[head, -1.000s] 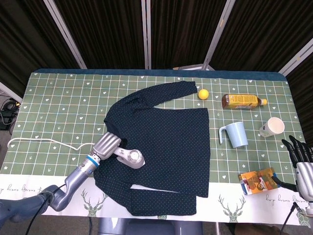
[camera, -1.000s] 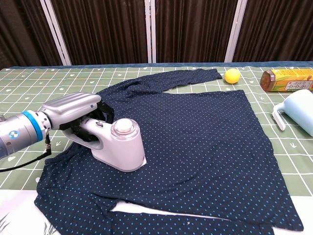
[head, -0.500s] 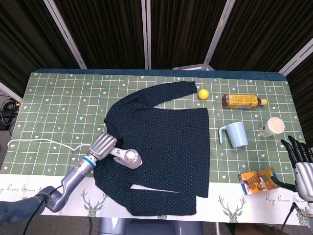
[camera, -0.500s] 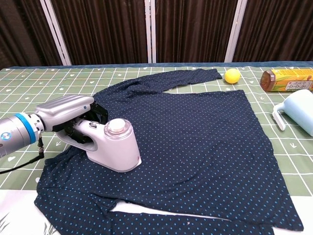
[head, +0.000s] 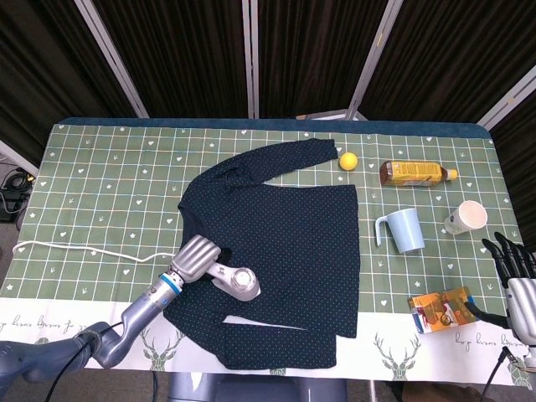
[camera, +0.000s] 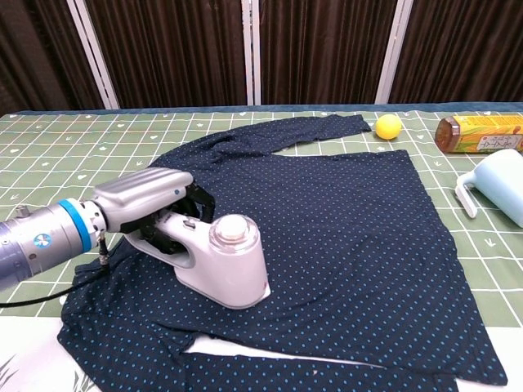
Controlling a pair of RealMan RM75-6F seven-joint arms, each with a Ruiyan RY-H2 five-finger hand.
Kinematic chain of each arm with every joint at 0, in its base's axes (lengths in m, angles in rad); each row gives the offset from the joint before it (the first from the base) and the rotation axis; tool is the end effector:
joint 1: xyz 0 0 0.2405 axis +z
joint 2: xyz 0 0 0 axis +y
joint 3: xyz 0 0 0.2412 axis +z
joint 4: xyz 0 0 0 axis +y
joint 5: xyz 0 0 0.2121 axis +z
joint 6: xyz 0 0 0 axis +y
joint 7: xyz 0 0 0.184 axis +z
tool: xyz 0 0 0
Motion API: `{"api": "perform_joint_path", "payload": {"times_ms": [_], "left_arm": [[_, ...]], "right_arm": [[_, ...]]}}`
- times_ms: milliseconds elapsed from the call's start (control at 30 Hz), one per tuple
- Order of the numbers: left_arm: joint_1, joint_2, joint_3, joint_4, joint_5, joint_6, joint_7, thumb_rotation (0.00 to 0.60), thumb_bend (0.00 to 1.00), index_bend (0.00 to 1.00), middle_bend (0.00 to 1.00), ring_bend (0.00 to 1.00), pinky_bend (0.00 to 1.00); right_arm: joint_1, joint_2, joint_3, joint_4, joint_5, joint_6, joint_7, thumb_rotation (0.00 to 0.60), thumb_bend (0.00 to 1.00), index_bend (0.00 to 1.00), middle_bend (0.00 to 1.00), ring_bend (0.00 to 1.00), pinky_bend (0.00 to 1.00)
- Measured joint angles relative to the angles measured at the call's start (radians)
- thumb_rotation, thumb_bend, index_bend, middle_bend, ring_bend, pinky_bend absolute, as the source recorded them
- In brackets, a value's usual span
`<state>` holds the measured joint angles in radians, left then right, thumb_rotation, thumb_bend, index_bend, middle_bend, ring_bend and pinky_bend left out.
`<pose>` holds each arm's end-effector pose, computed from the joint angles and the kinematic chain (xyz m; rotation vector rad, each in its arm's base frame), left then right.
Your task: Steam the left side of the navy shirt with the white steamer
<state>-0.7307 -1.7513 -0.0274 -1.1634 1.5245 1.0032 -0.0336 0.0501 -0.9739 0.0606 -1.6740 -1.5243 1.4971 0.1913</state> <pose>-0.1260 0.3314 -0.1000 -2.1151 -0.8977 -1.0853 -0.2972 -0.2118 0.1909 1.3352 -0.9767 0.9949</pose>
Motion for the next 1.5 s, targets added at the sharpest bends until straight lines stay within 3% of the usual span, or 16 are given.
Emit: {"api": "perform_joint_path", "payload": {"times_ms": [533,1500], "left_arm": [[-0.012,-0.049,0.008,-0.015,0.01,-0.015,0.074,0.6,0.57,0.92,0.86,0.77,1.0],[0.035,0.052,0.017,0.074,0.0,0.024,-0.007,0.6,0.57,0.92,0.86,0.77,1.0]], "right_arm": [[-0.003,0.004,-0.001,0.005,-0.003,0.006,0.015,0.6,0.0,0.0,0.0,0.0,0.0],[-0.002,0.002,-0.005,-0.004,-0.012,0.007,-0.002,0.6,0.0,0.0,0.0,0.0,0.0]]}}
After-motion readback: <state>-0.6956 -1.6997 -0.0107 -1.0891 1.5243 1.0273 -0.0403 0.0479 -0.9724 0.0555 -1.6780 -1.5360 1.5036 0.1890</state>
